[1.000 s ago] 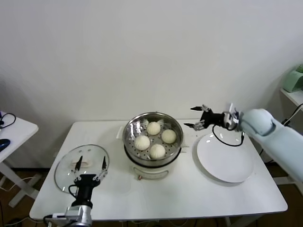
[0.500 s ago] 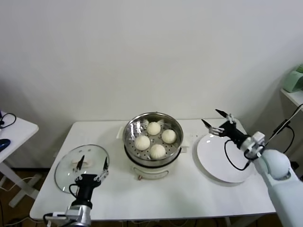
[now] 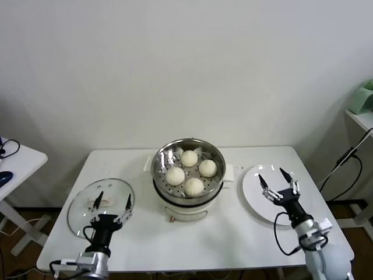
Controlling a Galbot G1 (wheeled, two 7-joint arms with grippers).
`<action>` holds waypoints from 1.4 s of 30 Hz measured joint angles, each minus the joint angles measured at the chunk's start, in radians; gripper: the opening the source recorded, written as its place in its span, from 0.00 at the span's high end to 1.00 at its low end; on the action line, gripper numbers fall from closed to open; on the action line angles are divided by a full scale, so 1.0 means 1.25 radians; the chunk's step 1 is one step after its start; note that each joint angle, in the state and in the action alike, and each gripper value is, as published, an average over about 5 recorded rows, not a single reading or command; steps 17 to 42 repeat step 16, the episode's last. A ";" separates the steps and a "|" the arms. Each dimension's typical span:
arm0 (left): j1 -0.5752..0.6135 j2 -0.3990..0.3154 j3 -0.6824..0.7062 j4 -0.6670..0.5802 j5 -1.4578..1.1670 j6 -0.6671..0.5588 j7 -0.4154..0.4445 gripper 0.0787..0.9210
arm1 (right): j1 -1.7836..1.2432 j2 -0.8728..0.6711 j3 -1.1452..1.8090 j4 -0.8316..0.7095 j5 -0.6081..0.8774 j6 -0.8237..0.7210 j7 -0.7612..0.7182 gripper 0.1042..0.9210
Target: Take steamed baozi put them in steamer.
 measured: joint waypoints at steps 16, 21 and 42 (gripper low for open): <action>0.000 -0.009 -0.006 0.011 -0.014 0.001 0.016 0.12 | -0.088 0.073 0.036 0.030 0.009 0.031 0.017 0.12; 0.000 -0.009 -0.006 0.011 -0.014 0.001 0.016 0.12 | -0.088 0.073 0.036 0.030 0.009 0.031 0.017 0.12; 0.000 -0.009 -0.006 0.011 -0.014 0.001 0.016 0.12 | -0.088 0.073 0.036 0.030 0.009 0.031 0.017 0.12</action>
